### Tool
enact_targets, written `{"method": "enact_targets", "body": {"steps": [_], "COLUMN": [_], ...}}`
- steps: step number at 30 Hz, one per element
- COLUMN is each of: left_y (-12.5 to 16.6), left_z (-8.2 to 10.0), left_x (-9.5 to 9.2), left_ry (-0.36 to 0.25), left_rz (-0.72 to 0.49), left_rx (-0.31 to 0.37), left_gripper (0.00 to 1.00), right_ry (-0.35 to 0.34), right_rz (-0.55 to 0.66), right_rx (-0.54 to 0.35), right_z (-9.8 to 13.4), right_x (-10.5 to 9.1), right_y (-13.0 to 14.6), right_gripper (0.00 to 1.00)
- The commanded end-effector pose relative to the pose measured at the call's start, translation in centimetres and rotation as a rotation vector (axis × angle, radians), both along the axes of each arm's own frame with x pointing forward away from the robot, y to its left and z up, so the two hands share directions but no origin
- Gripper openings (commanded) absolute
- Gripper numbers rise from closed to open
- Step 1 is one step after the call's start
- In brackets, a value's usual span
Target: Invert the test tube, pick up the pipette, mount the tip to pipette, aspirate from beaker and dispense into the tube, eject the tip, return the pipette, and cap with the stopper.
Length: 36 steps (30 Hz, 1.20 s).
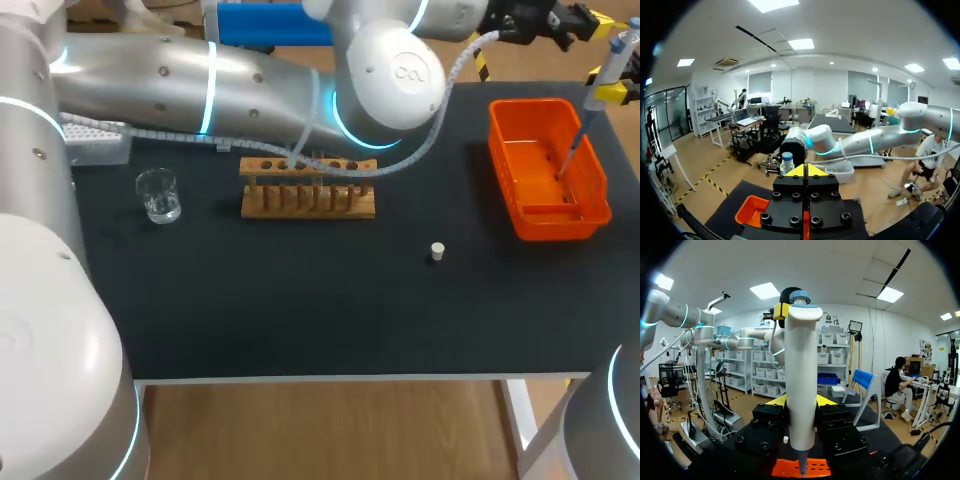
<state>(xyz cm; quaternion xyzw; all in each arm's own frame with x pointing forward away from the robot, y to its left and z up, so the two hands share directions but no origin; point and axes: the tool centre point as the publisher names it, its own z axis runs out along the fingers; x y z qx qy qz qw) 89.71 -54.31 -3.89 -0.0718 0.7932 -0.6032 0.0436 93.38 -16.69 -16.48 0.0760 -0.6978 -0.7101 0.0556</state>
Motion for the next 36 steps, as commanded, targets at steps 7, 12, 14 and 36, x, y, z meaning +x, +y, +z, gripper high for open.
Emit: {"method": "enact_targets", "body": {"steps": [7,12,14,36], "left_y": [-1.4,-1.4,-1.4,-3.9], "left_z": [-0.1,-0.1,-0.1,-1.3], "left_x": [0.4,0.4,0.4,2.4], "left_ry": [0.000,0.000,0.000,-0.039], "left_rz": [0.002,0.002,0.002,-0.051], "left_rx": [0.006,0.006,0.006,0.007], "left_gripper": [0.00,0.00,0.00,0.00], "right_ry": [-0.001,-0.001,-0.001,-0.001], "right_rz": [0.008,0.008,0.008,0.008], "right_rx": [0.000,0.000,0.000,0.000], "right_z": [0.0,0.0,0.0,0.0], "right_x": [0.3,0.3,0.3,0.3], "right_y": [-0.2,-0.2,-0.2,-0.2], "right_gripper": [0.00,0.00,0.00,0.00]}}
